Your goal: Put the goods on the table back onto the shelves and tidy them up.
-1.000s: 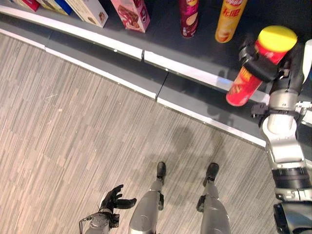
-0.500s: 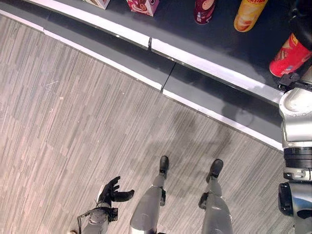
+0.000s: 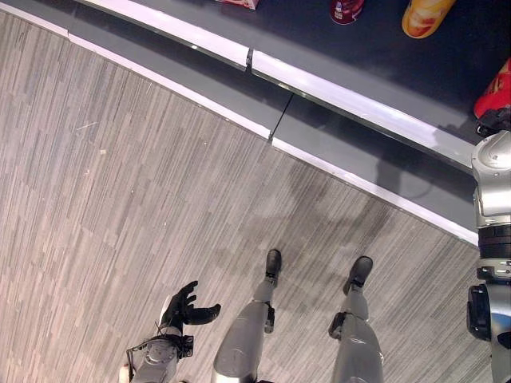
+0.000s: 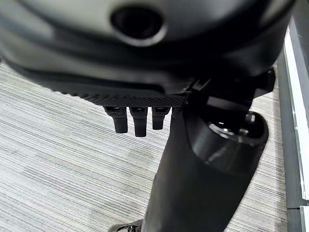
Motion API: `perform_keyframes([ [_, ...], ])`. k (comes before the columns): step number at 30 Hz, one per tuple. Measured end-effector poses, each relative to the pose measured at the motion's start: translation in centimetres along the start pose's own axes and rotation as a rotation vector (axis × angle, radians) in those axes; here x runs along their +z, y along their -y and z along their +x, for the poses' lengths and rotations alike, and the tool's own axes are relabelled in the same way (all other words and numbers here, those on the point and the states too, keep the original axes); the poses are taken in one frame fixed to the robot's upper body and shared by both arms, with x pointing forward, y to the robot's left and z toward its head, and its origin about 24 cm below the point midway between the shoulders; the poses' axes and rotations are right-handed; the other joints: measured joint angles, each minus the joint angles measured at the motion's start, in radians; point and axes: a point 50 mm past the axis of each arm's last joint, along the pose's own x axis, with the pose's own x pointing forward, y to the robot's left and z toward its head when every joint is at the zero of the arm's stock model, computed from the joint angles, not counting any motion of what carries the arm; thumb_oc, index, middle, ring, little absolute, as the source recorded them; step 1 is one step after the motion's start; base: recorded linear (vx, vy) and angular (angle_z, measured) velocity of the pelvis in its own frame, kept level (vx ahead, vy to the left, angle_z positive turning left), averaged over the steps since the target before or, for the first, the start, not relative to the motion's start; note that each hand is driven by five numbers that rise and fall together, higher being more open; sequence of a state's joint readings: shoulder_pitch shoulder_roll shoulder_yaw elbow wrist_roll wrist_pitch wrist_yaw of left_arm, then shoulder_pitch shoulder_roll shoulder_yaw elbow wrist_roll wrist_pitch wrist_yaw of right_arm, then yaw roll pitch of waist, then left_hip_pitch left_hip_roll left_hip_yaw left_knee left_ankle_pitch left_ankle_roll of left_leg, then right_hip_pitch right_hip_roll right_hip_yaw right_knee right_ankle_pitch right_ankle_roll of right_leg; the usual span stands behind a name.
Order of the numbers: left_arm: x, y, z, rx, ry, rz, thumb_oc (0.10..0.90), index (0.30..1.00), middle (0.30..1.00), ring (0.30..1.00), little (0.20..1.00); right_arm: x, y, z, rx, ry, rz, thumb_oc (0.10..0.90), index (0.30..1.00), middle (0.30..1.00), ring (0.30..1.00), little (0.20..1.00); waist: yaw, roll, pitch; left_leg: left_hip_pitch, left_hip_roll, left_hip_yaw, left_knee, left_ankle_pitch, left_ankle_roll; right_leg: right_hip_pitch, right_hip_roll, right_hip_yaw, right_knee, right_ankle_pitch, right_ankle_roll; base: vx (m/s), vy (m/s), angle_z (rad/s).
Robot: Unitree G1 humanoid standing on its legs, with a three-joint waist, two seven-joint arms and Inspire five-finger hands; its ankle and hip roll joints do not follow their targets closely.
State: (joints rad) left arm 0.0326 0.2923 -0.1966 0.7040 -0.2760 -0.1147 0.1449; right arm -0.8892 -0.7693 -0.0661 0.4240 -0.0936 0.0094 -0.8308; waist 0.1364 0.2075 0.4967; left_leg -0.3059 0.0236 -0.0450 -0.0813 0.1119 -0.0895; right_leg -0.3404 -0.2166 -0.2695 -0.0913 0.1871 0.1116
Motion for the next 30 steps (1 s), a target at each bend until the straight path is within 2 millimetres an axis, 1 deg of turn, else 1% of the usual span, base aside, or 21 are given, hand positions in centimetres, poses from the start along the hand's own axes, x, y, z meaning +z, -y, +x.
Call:
perform_keyframes([
  [5, 0.0, 0.0, 0.0, 0.006, 0.0, -0.007, 0.8, 0.9, 0.9, 0.9, 0.9, -0.1, 0.7, 0.6, -0.082, -0.074, 0.091, 0.4, 0.3, 0.3, 0.3, 0.3, 0.008, 0.0, 0.0, -0.003, -0.002, -0.006, 0.0, 0.0, 0.0, -0.001, -0.002, -0.002, 0.0, 0.0, 0.0, 0.0, 0.0, 0.0],
  [9, 0.0, 0.2, 0.0, 0.009, -0.001, 0.001, 0.8, 0.9, 0.9, 0.9, 0.9, -0.2, 1.0, 0.8, -0.105, -0.09, 0.106, 0.4, 0.3, 0.3, 0.3, 0.3, 0.009, 0.0, 0.0, -0.01, -0.003, -0.011, 0.0, 0.0, 0.0, -0.007, -0.002, -0.003, 0.0, 0.0, 0.0, 0.0, -0.002, 0.01],
  [12, -0.1, 0.5, -0.1, -0.001, -0.003, 0.009, 0.8, 0.9, 0.9, 0.9, 0.9, -0.2, 1.5, 1.0, -0.162, -0.099, 0.128, 0.4, 0.3, 0.3, 0.3, 0.3, 0.012, 0.0, 0.0, -0.026, -0.003, -0.018, 0.0, 0.0, 0.0, -0.021, -0.003, -0.006, 0.0, 0.0, 0.001, 0.01, -0.004, 0.02],
  [28, 0.3, 0.6, 0.0, -0.002, 0.019, 0.007, 0.8, 0.9, 0.9, 0.9, 0.9, 0.6, 1.4, 2.0, -0.214, -0.109, 0.159, 0.4, 0.3, 0.3, 0.3, 0.3, 0.012, 0.0, 0.0, -0.041, -0.005, -0.017, 0.0, 0.0, 0.0, -0.037, -0.004, -0.003, 0.0, 0.0, 0.001, 0.0, 0.0, 0.0],
  [29, 0.3, 0.6, 0.0, -0.002, 0.019, 0.006, 0.8, 0.9, 0.9, 0.9, 0.9, 0.6, 1.4, 2.0, -0.213, -0.11, 0.163, 0.604, 0.606, 0.606, 0.606, 0.606, 0.012, 0.0, 0.0, -0.041, -0.005, -0.017, 0.0, 0.0, 0.0, -0.037, -0.004, -0.003, 0.0, -0.001, 0.001, 0.0, 0.0, 0.0],
  [30, 0.3, 0.6, 0.0, -0.002, 0.02, 0.006, 0.8, 0.9, 0.9, 0.9, 0.9, 0.7, 1.3, 2.0, -0.213, -0.114, 0.168, 0.723, 0.785, 0.785, 0.785, 0.785, 0.013, 0.0, 0.0, -0.041, -0.005, -0.018, 0.0, 0.0, 0.0, -0.037, -0.004, -0.003, 0.0, -0.001, 0.001, 0.0, 0.0, 0.0],
])
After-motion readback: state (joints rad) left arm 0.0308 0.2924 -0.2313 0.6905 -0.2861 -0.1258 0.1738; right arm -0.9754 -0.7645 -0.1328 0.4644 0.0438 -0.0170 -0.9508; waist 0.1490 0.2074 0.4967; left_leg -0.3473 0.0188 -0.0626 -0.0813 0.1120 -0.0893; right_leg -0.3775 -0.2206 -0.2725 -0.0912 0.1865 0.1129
